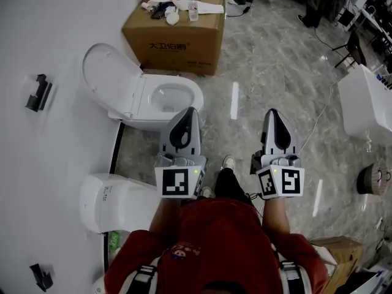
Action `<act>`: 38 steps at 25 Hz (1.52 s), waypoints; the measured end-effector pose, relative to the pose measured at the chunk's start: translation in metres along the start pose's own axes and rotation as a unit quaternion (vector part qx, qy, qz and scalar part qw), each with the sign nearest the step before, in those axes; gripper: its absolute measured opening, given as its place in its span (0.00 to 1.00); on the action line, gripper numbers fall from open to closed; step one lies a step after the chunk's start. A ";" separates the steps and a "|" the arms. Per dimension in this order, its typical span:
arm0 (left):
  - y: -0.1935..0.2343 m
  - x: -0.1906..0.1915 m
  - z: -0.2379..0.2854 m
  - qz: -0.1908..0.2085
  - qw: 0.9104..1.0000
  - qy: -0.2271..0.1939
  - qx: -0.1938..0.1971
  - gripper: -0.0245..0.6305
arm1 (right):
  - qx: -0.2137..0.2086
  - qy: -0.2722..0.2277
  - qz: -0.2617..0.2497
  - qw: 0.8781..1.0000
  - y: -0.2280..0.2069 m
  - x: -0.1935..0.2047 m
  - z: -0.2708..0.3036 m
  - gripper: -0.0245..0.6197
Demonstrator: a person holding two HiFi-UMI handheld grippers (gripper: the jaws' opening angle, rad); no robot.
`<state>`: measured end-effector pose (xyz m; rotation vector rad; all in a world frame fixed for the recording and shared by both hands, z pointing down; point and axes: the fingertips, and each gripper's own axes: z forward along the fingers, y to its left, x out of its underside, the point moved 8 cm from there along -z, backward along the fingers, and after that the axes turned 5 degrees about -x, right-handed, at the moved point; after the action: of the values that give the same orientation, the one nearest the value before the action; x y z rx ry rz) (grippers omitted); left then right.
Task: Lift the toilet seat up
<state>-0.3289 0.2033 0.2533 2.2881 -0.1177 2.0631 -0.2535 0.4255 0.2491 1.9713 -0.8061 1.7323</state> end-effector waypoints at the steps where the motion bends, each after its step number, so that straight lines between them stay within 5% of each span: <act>1: 0.001 0.001 0.006 0.002 1.000 0.003 -0.001 0.05 | 0.000 0.000 0.003 1.000 -0.004 0.001 0.006 0.06; 23: -0.060 0.016 0.178 0.014 0.999 0.018 -0.027 0.05 | -0.011 -0.005 0.034 0.999 -0.159 0.014 0.118 0.06; 38: -0.089 0.016 0.237 0.023 0.998 -0.005 -0.057 0.05 | -0.017 -0.010 0.034 0.999 -0.222 0.023 0.152 0.06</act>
<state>-0.0837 0.2695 0.2456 2.2495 -0.2845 2.0086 0.0078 0.4937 0.2652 1.9639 -0.9128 1.7279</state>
